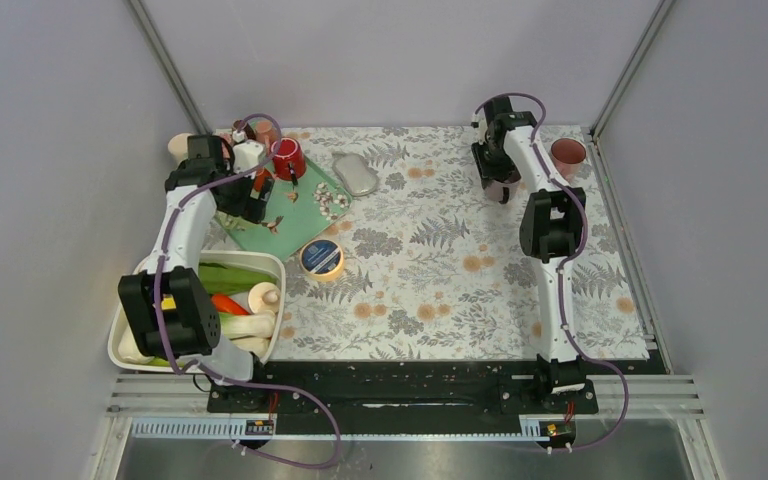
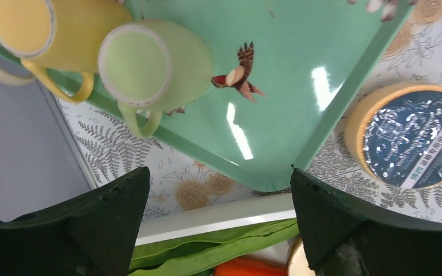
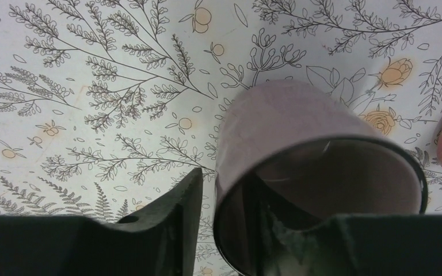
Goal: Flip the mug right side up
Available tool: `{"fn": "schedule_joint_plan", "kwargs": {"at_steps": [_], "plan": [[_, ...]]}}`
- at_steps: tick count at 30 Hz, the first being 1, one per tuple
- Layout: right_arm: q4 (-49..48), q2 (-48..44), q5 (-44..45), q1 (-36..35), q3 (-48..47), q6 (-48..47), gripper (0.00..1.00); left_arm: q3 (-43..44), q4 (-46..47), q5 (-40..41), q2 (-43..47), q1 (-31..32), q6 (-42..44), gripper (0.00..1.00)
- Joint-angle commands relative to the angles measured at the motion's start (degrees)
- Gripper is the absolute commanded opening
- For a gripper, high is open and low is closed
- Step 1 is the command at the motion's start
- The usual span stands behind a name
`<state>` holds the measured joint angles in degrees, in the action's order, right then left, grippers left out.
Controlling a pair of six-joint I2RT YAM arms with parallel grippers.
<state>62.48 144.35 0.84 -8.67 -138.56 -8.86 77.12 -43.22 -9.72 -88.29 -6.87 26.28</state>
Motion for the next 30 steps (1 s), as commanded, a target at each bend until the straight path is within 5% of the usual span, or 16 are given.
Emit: {"fn": "schedule_joint_plan", "kwargs": {"at_steps": [1,10,14,22,30], "plan": [[0.9,-2.1,-2.1,0.4,-2.1,-0.2,0.50,2.0,0.8,1.5,-1.2,-3.5,0.6,0.95],[0.4,-14.0,-6.5,0.1,1.5,-1.0,0.71,5.5,-2.1,-8.2,-6.5,-11.6,13.1,0.90],[-3.7,-24.2,-7.4,-1.0,10.5,-1.7,0.73,10.4,-4.1,-8.5,-13.0,-13.5,15.9,0.68],[-20.0,-41.9,-14.0,-1.7,36.5,-0.7,0.74,13.4,-3.0,-12.1,-19.3,-13.5,20.0,0.66],[-25.9,-48.8,-16.2,-1.9,45.5,1.1,0.74,14.1,-3.3,-12.2,-23.4,-12.3,20.0,0.55]]}}
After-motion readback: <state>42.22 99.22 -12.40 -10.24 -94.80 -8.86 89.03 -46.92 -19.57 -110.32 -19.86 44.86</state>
